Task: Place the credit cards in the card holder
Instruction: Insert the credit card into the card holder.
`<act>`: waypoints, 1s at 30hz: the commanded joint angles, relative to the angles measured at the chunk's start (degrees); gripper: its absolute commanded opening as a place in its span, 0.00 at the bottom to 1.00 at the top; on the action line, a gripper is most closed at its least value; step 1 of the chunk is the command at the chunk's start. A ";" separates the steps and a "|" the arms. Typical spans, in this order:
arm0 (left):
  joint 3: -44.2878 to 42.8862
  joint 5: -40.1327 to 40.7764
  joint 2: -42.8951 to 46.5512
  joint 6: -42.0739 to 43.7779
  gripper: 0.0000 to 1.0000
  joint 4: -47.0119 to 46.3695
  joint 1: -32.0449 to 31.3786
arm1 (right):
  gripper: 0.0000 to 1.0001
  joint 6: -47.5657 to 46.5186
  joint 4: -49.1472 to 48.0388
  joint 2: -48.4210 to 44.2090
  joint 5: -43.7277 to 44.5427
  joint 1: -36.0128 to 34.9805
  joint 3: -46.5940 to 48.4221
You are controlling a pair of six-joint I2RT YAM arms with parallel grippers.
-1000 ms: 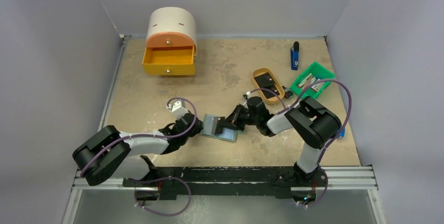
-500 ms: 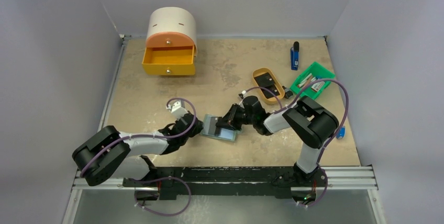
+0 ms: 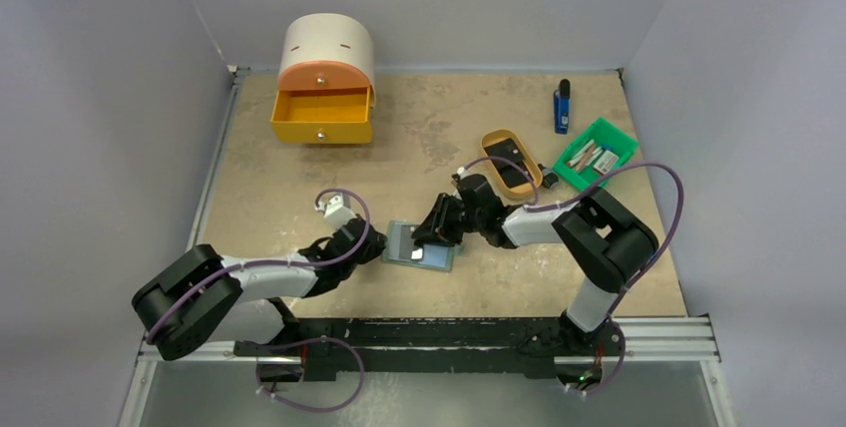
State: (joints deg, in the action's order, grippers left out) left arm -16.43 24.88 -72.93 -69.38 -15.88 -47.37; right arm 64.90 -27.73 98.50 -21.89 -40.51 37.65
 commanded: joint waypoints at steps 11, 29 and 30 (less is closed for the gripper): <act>2.32 -3.36 0.27 0.04 0.00 -2.75 -0.55 | 0.36 -6.96 9.54 3.89 -1.38 -2.87 10.85; 2.16 1.51 9.92 0.57 0.00 5.73 -0.69 | 0.38 -18.33 28.62 -0.41 3.80 -4.21 18.24; 1.96 1.83 10.65 0.86 0.00 6.69 -0.62 | 0.39 -18.26 29.17 -1.18 4.18 -4.21 18.03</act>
State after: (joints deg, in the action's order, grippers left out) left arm -13.85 24.53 -65.80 -69.41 -12.60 -47.70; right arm 50.43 -5.65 101.97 -20.03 -44.36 53.80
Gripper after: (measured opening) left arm 0.008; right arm 0.380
